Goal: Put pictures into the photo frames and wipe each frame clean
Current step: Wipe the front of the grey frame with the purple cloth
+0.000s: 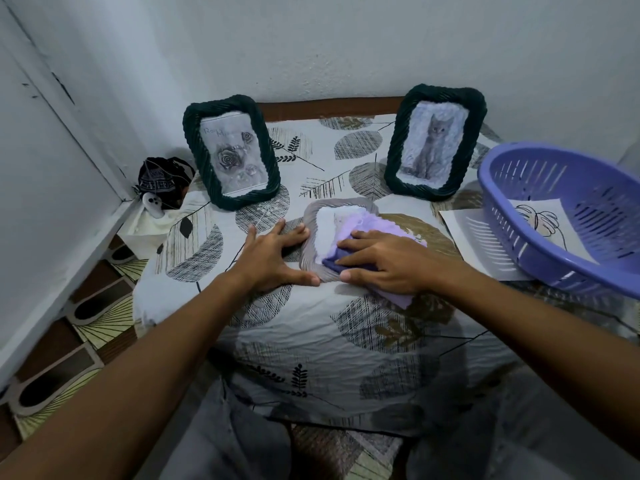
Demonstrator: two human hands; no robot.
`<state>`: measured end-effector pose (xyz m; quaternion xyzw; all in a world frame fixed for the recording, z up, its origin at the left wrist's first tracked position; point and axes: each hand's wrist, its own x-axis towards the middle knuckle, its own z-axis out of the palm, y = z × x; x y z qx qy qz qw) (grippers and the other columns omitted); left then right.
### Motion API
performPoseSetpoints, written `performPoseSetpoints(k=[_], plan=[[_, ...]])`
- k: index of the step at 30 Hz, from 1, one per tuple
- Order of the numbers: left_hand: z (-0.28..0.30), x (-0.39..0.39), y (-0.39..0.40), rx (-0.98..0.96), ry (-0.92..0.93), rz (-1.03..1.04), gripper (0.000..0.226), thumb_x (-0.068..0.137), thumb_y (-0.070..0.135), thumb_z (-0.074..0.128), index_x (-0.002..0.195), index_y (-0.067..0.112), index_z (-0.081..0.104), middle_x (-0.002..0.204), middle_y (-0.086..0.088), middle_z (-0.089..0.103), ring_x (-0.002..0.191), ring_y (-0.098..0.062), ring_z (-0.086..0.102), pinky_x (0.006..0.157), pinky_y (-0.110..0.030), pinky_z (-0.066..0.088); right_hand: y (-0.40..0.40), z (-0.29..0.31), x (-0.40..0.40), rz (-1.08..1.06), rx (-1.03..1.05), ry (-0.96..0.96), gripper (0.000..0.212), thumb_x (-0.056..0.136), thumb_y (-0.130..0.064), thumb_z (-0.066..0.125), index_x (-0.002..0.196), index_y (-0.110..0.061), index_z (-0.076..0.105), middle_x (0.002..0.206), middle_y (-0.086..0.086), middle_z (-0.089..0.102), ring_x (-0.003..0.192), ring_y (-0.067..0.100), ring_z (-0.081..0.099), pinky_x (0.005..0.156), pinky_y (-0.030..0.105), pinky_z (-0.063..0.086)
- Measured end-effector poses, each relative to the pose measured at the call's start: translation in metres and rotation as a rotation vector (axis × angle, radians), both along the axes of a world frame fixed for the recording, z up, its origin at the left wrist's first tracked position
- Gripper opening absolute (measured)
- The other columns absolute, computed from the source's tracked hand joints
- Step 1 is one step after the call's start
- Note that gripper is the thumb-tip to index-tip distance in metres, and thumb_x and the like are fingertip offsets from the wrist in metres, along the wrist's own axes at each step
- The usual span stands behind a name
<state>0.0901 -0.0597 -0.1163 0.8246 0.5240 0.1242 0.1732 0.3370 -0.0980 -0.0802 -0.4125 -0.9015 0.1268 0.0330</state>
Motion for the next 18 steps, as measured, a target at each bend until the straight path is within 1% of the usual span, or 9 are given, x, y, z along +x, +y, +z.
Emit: performPoseSetpoints(k=[1, 3, 5, 7, 10, 12, 15, 18], plan=[[0.000, 0.000, -0.001, -0.006, 0.002, 0.000, 0.134, 0.029, 0.099, 0.043, 0.145, 0.032, 0.037, 0.152, 0.014, 0.031, 0.147, -0.011, 0.009, 0.115, -0.058, -0.004, -0.001, 0.001, 0.005, 0.001, -0.014, 0.008, 0.049, 0.093, -0.055, 0.041, 0.132, -0.030, 0.058, 0.150, -0.001, 0.041, 0.143, 0.018, 0.025, 0.107, 0.021, 0.021], [0.000, 0.000, -0.002, -0.011, -0.009, 0.003, 0.125, 0.035, 0.091, 0.051, 0.145, 0.032, 0.037, 0.152, 0.014, 0.031, 0.147, -0.011, 0.008, 0.115, -0.058, -0.005, -0.001, 0.002, 0.016, -0.030, -0.038, 0.031, 0.053, 0.090, -0.058, 0.039, 0.130, -0.030, 0.060, 0.150, -0.003, 0.041, 0.144, 0.016, 0.024, 0.109, 0.025, 0.024], [0.000, 0.001, -0.002, -0.019, -0.030, 0.008, 0.121, 0.038, 0.087, 0.053, 0.145, 0.031, 0.037, 0.152, 0.014, 0.031, 0.147, -0.011, 0.008, 0.115, -0.058, -0.006, -0.001, 0.002, 0.022, -0.069, -0.060, 0.028, 0.061, 0.085, -0.064, 0.034, 0.129, -0.032, 0.060, 0.150, -0.005, 0.040, 0.145, 0.012, 0.021, 0.111, 0.030, 0.028], [-0.001, 0.000, -0.001, -0.014, -0.036, 0.009, 0.121, 0.039, 0.087, 0.053, 0.145, 0.031, 0.037, 0.152, 0.013, 0.031, 0.147, -0.011, 0.008, 0.115, -0.058, -0.006, -0.002, 0.003, 0.020, -0.101, -0.060, 0.029, 0.065, 0.082, -0.068, 0.031, 0.130, -0.033, 0.059, 0.151, -0.005, 0.038, 0.145, 0.011, 0.020, 0.110, 0.032, 0.030], [-0.001, 0.001, -0.002, 0.008, -0.022, 0.012, 0.121, 0.039, 0.088, 0.052, 0.144, 0.031, 0.038, 0.152, 0.013, 0.032, 0.147, -0.012, 0.009, 0.115, -0.059, -0.004, -0.005, 0.001, 0.001, -0.085, -0.019, 0.014, 0.066, 0.084, -0.068, 0.028, 0.132, -0.033, 0.057, 0.153, 0.000, 0.036, 0.145, 0.021, 0.023, 0.110, 0.032, 0.027], [-0.001, 0.001, -0.002, 0.013, -0.017, 0.014, 0.120, 0.039, 0.088, 0.051, 0.144, 0.031, 0.038, 0.152, 0.013, 0.033, 0.147, -0.012, 0.010, 0.115, -0.059, -0.003, -0.004, -0.003, -0.015, -0.076, -0.017, 0.005, 0.068, 0.084, -0.069, 0.027, 0.134, -0.032, 0.055, 0.154, 0.003, 0.035, 0.144, 0.025, 0.024, 0.112, 0.037, 0.027], [0.000, 0.001, -0.002, 0.014, -0.012, 0.012, 0.120, 0.039, 0.088, 0.051, 0.144, 0.031, 0.038, 0.151, 0.014, 0.033, 0.147, -0.011, 0.011, 0.115, -0.058, -0.002, -0.007, -0.005, -0.025, -0.109, -0.007, 0.019, 0.066, 0.086, -0.068, 0.027, 0.135, -0.032, 0.053, 0.154, 0.002, 0.035, 0.143, 0.026, 0.024, 0.110, 0.043, 0.031], [-0.001, -0.001, -0.002, 0.012, -0.005, 0.008, 0.120, 0.039, 0.088, 0.051, 0.144, 0.031, 0.038, 0.152, 0.015, 0.032, 0.147, -0.012, 0.010, 0.115, -0.059, -0.002, -0.016, -0.002, -0.009, -0.110, 0.052, -0.012, 0.068, 0.088, -0.066, 0.024, 0.136, -0.026, 0.054, 0.150, 0.003, 0.041, 0.139, 0.026, 0.031, 0.107, 0.042, 0.034]])
